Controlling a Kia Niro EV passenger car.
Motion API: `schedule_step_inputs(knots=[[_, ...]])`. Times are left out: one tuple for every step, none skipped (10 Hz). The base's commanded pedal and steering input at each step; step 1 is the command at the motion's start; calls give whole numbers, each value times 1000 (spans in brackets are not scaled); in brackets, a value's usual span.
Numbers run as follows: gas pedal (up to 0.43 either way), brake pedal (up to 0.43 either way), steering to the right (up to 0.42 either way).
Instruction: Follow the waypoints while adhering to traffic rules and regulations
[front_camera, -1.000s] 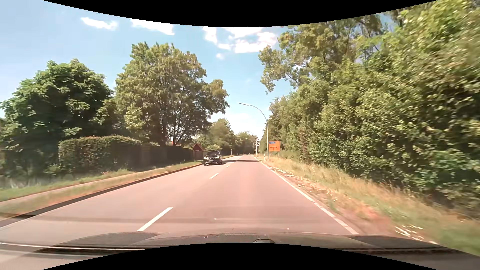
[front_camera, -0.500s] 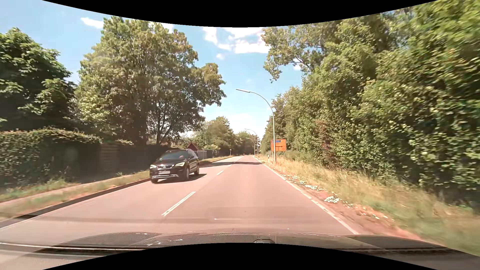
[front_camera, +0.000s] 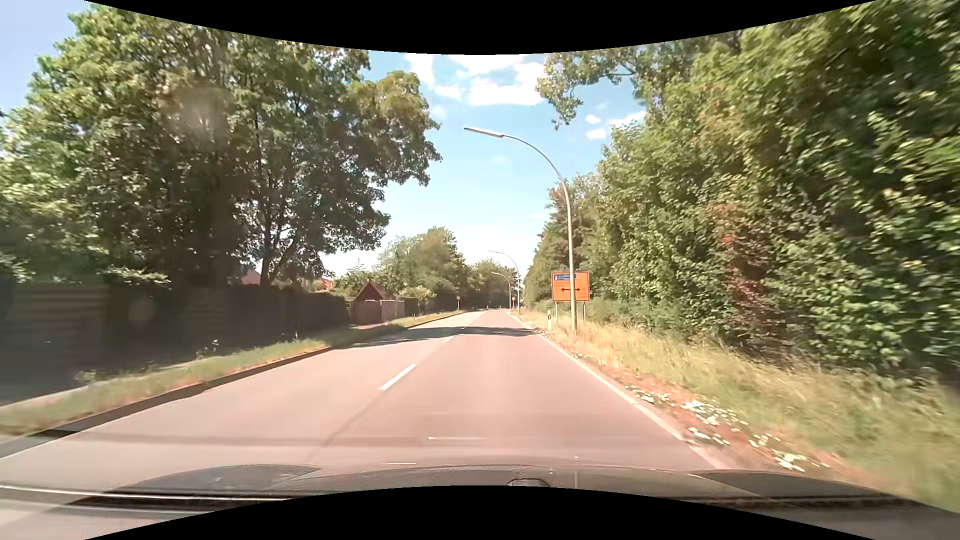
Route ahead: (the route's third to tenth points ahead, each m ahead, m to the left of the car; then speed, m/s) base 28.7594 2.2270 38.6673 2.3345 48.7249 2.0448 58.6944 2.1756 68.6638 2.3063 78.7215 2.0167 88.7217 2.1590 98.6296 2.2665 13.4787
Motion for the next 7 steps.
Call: schedule_step_inputs(knots=[[177, 0, -1], [177, 0, -1], [177, 0, -1], [177, 0, -1], [177, 0, -1], [177, 0, -1], [177, 0, -1]])
